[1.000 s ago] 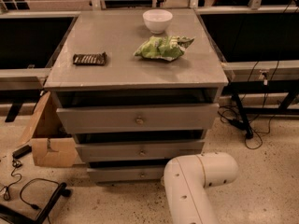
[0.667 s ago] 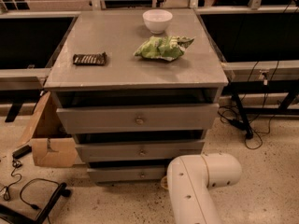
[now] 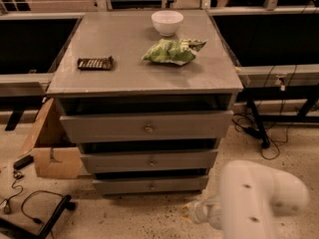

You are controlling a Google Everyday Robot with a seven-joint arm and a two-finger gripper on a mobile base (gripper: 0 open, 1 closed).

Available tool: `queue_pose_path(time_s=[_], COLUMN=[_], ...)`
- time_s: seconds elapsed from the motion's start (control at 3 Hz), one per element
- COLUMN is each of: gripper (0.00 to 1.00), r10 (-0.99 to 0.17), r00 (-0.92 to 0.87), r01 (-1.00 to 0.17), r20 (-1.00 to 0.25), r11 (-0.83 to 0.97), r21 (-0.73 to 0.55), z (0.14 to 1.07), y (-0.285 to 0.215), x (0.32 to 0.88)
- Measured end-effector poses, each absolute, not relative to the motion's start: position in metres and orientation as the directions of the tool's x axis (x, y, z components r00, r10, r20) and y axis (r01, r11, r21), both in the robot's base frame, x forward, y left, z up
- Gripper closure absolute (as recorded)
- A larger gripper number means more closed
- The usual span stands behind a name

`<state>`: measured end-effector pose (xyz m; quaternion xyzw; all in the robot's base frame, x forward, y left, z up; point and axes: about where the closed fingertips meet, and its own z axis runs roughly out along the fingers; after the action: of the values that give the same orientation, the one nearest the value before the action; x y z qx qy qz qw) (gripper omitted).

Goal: Close bottom drawer

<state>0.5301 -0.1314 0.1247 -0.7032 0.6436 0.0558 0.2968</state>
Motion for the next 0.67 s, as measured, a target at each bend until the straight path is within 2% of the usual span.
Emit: queue_pose_path(time_s=[0.33,0.67], gripper=[1.00,1.00], r10=[-0.883,-0.875], r00=[0.178,0.195], r01=[-0.939,-0.920], r20=[-0.435,-0.444], r11=[-0.020,-0.006], r21=[-0.343,-0.392], z=[0.154,0.206], y=[-0.156,-0.179], x=[0.478,0.439])
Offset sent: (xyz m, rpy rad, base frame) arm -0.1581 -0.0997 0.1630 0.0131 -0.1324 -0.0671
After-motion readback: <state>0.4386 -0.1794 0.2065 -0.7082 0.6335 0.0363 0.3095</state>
